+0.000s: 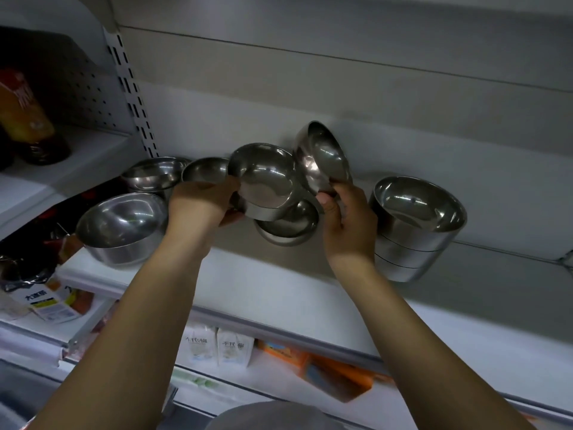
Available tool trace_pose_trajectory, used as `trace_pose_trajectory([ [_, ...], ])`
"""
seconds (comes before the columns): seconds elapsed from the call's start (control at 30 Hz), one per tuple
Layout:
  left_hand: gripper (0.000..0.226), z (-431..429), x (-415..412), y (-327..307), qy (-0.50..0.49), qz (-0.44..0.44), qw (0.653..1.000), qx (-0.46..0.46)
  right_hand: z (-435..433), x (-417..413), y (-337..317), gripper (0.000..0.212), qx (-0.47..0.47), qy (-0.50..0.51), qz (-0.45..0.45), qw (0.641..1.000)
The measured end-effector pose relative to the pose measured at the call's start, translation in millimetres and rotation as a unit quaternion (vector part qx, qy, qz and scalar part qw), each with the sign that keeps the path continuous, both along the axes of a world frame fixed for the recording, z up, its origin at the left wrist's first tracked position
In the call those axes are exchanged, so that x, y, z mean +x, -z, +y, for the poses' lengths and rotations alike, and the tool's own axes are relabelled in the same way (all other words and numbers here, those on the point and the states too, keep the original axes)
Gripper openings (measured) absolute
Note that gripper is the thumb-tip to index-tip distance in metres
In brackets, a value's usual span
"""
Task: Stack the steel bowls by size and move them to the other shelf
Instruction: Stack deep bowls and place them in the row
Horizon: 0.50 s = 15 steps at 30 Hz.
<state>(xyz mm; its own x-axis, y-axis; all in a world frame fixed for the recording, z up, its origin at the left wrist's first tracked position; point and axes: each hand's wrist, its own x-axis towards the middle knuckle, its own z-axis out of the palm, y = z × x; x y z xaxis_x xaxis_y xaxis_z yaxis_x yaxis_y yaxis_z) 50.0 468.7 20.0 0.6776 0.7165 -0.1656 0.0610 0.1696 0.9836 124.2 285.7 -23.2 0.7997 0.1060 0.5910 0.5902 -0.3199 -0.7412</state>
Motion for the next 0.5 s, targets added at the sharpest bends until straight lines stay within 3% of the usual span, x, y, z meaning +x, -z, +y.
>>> trace_pose_trajectory([
  [0.13, 0.017, 15, -12, -10, -0.030, -0.031, 0.999, -0.012, 0, -1, 5, 0.032, -0.019, 0.001, 0.025, 1.000],
  [0.33, 0.021, 32, -28, -12, -0.118, -0.075, 0.988, -0.073, 2, 3, 15, 0.012, -0.170, -0.063, 0.023, 0.983],
  [0.5, 0.012, 30, -31, -4, -0.122, -0.079, 0.986, -0.085, 6, 6, 24, 0.013, -0.256, -0.118, 0.050, 0.958],
])
